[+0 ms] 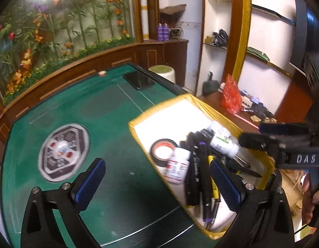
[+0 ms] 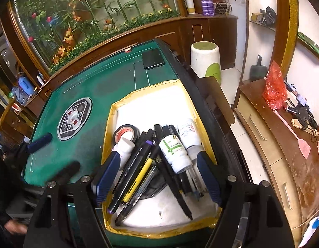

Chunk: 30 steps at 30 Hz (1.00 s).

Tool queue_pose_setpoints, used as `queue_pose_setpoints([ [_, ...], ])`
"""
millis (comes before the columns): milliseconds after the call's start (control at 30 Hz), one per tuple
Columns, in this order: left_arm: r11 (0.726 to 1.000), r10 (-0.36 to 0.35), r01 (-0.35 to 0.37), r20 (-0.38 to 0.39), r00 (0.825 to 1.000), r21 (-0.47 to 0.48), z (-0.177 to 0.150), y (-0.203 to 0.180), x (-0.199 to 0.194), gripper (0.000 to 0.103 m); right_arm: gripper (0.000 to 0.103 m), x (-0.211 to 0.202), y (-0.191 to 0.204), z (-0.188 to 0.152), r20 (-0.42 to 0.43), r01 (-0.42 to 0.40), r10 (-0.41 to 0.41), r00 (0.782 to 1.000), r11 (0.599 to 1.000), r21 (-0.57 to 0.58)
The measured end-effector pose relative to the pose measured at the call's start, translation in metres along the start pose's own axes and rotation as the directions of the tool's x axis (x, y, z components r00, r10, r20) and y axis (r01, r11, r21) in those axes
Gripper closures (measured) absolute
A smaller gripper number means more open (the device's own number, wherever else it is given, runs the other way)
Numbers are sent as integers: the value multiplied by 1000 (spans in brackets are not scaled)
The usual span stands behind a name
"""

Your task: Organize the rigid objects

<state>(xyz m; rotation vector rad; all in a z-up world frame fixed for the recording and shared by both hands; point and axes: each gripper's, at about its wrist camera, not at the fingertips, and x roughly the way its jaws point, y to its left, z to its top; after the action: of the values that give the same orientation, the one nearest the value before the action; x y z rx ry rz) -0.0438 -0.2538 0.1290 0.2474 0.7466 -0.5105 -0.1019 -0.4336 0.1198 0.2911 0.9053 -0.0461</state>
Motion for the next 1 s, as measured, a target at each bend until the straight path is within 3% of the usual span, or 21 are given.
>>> queue_pose_setpoints([
  [167, 999, 46, -46, 9, 999, -21, 9, 14, -20, 1, 27, -12, 7, -4, 29, 12, -11, 1000, 1000, -10],
  [267, 1000, 28, -28, -53, 998, 0, 19, 14, -27, 1, 27, -16, 10, -7, 39, 14, -13, 999, 1000, -7],
  [400, 997, 68, -69, 31, 997, 33, 22, 9, -46, 1, 27, -21, 12, -7, 55, 17, -17, 998, 1000, -4],
  [533, 990, 113, -116, 32, 993, 84, 22, 1, -48, 1, 27, -22, 15, -6, 64, 20, -20, 998, 1000, -10],
  [1000, 992, 107, -104, -41, 993, 68, 19, 1, -37, 1, 27, -20, 12, -5, 63, 24, -24, 998, 1000, 2],
])
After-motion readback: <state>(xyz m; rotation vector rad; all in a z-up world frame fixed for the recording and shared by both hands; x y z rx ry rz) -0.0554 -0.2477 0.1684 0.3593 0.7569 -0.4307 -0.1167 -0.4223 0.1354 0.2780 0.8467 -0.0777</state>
